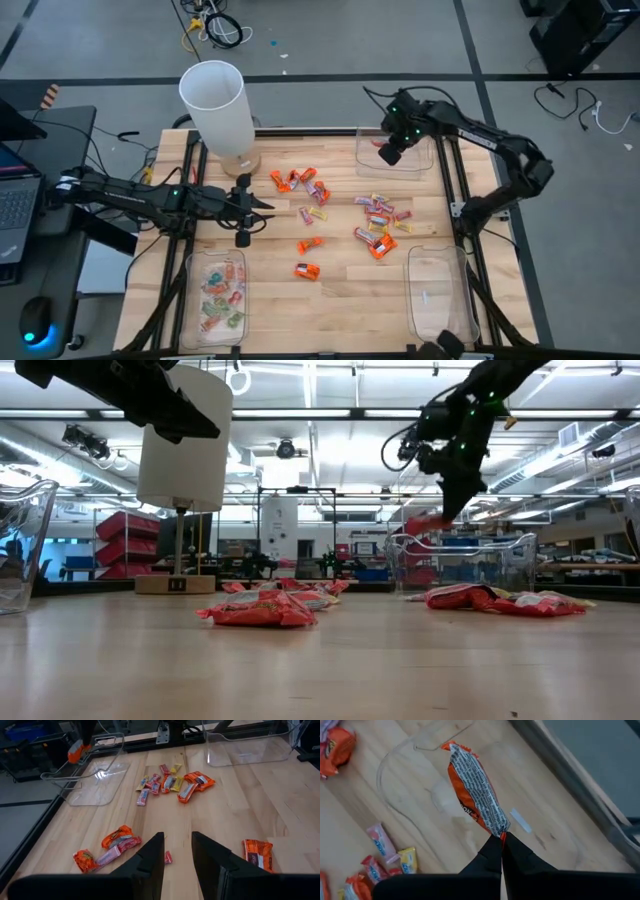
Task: Sort candy
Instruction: Put the large orange chocolate bar into the top right transparent bin
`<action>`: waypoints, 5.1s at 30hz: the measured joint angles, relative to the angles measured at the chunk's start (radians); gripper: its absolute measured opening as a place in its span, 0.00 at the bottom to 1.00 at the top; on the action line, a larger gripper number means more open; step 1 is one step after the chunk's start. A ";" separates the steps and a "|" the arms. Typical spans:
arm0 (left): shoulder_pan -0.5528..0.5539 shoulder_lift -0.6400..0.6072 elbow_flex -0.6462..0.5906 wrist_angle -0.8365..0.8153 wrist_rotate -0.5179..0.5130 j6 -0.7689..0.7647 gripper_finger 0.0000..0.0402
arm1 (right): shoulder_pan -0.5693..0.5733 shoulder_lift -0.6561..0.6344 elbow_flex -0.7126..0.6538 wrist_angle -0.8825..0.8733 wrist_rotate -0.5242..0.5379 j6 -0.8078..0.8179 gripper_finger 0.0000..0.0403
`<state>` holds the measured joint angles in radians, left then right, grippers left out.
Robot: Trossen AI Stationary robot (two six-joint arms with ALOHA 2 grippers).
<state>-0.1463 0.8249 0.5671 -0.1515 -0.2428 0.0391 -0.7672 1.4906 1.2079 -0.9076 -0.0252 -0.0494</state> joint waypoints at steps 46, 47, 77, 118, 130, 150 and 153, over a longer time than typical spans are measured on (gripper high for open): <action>0.000 0.000 0.000 -0.001 0.000 0.001 0.25 | -0.081 0.085 -0.229 0.253 -0.075 -0.073 0.05; 0.000 0.000 0.000 -0.001 0.000 0.001 0.25 | -0.081 0.085 -0.229 0.252 -0.073 -0.069 0.07; 0.000 0.000 0.000 0.006 0.000 0.001 0.25 | 0.183 -0.309 -0.229 0.276 0.038 0.045 0.21; 0.000 0.000 0.000 0.022 0.000 -0.017 0.25 | 0.840 -0.019 -0.228 0.238 0.169 0.399 0.21; 0.000 0.000 0.000 0.017 0.000 -0.016 0.25 | 0.976 0.132 -0.228 0.214 0.208 0.596 0.30; 0.000 0.000 -0.132 0.189 0.000 -0.022 0.25 | 1.027 0.228 -0.228 0.221 0.199 0.791 0.37; 0.000 0.000 -0.142 0.217 0.000 -0.023 0.25 | 1.027 0.234 -0.228 0.232 0.196 0.791 0.34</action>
<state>-0.1465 0.8246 0.4246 0.0651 -0.2428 0.0166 0.2600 1.7248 0.9798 -0.6754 0.1707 0.7415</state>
